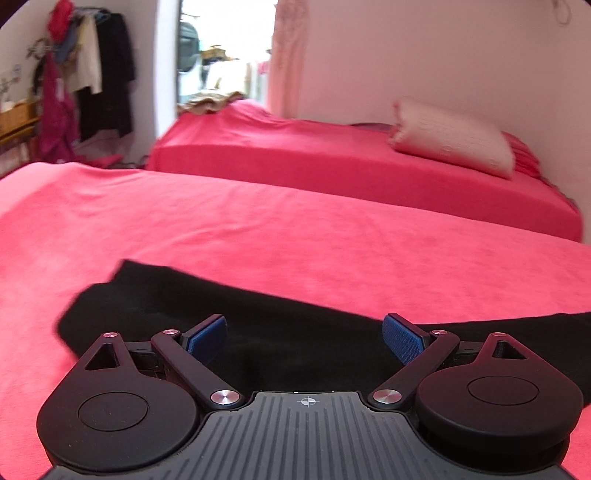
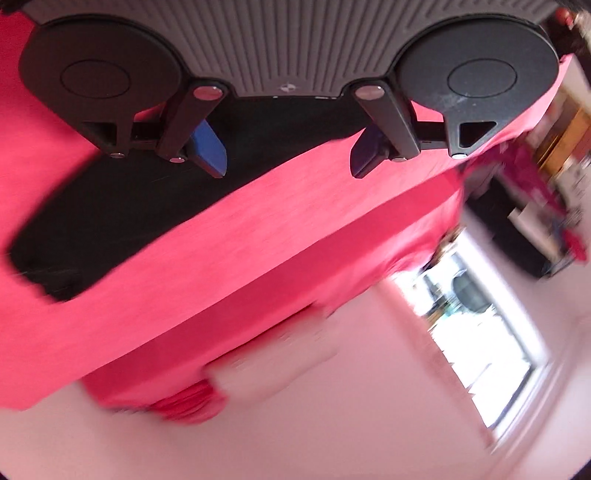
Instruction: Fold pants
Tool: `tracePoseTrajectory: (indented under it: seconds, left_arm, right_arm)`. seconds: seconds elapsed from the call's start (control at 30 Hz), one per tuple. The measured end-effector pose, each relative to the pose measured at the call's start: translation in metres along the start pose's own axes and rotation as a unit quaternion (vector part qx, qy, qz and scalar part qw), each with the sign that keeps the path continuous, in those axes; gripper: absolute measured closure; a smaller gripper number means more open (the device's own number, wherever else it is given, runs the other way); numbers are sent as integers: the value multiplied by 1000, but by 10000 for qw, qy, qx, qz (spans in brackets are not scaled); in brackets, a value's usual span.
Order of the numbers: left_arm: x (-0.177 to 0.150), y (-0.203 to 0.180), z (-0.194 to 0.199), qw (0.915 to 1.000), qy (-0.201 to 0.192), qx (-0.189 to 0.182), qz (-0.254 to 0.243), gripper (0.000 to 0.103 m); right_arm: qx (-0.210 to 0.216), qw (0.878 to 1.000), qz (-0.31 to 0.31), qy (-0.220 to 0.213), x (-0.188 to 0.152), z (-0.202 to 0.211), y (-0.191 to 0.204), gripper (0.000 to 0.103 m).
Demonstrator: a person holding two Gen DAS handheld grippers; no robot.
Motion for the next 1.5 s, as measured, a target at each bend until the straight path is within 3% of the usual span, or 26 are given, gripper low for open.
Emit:
tracePoseTrajectory:
  seconds: [0.1, 0.2, 0.27, 0.3, 0.37, 0.4, 0.5, 0.53, 0.6, 0.63, 0.67, 0.7, 0.73, 0.8, 0.93, 1.03, 1.27, 1.33, 1.5]
  left_arm:
    - [-5, -18, -29, 9990, 346, -288, -24, 0]
    - [-15, -23, -65, 9969, 768, -142, -94, 0]
    - [-21, -17, -74, 9970, 752, -94, -143, 0]
    - [-19, -13, -72, 9972, 722, -168, -84, 0]
    - [-19, -7, -70, 9975, 663, -257, 47, 0]
    - [-19, -4, -71, 9973, 660, -300, 103, 0]
    - [-18, -2, -68, 9974, 623, -327, 167, 0]
    - [-18, -3, -68, 9975, 614, -308, 137, 0]
    - [-19, -5, -68, 9978, 604, -273, 88, 0]
    - [-19, -5, -68, 9978, 595, -267, 81, 0]
    - [-19, -5, -68, 9979, 590, -271, 87, 0]
    - [-19, -5, -67, 9978, 585, -283, 105, 0]
    - [-20, -4, -66, 9978, 576, -303, 133, 0]
    - [-20, -2, -65, 9976, 560, -355, 209, 0]
    - [-19, 2, -65, 9970, 536, -441, 332, 0]
    - [-19, 3, -65, 9969, 525, -460, 364, 0]
    - [-20, 5, -63, 9965, 486, -513, 444, 0]
    - [-20, 6, -63, 9963, 480, -538, 478, 0]
    - [-20, 7, -63, 9963, 474, -541, 477, 0]
  right_arm:
    - [458, 9975, 28, 537, -7, -41, 24, 29]
    - [699, 9927, 50, 978, -11, -71, 33, 32]
    - [674, 9933, 106, 929, -6, -77, 24, 47]
    - [746, 9931, -33, 903, 2, -79, 14, 59]
    - [368, 9964, -380, 661, 15, -72, -15, 64]
    - [301, 9964, -571, 541, 21, -66, -31, 83]
    - [-152, 9933, -1126, 209, 34, -47, -78, 102]
    - [-216, 9917, -1263, 71, 37, -39, -92, 102]
    - [-722, 9882, -1342, -148, 43, -18, -106, 101]
    - [-892, 9863, -1363, -268, 43, -5, -111, 94]
    - [-1030, 9832, -1448, -427, 40, 10, -116, 85]
    - [-1113, 9800, -1536, -597, 38, 25, -119, 59]
    - [-1109, 9772, -1630, -784, 33, 38, -122, 44]
    - [-1169, 9742, -1714, -892, 27, 64, -121, 34]
    - [-1227, 9691, -2110, -363, 9, 98, -132, 29]
    - [-917, 9645, -2456, 307, -3, 88, -135, 29]
    - [-1126, 9731, -1980, 334, 16, 56, -126, 23]
    - [-1074, 9732, -2022, 200, 21, 52, -125, 7]
    - [-1256, 9818, -1425, -55, 23, 43, -124, 8]
Point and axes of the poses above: each gripper's, at about its wrist camera, not at the fingertips, and z roughly against the way its jaws point, y to its left, x to its top, the point moved 1 cm from there along -z, roughly the way its jaws point, and after that the axes turned 6 degrees about z, right-handed, at the moved point
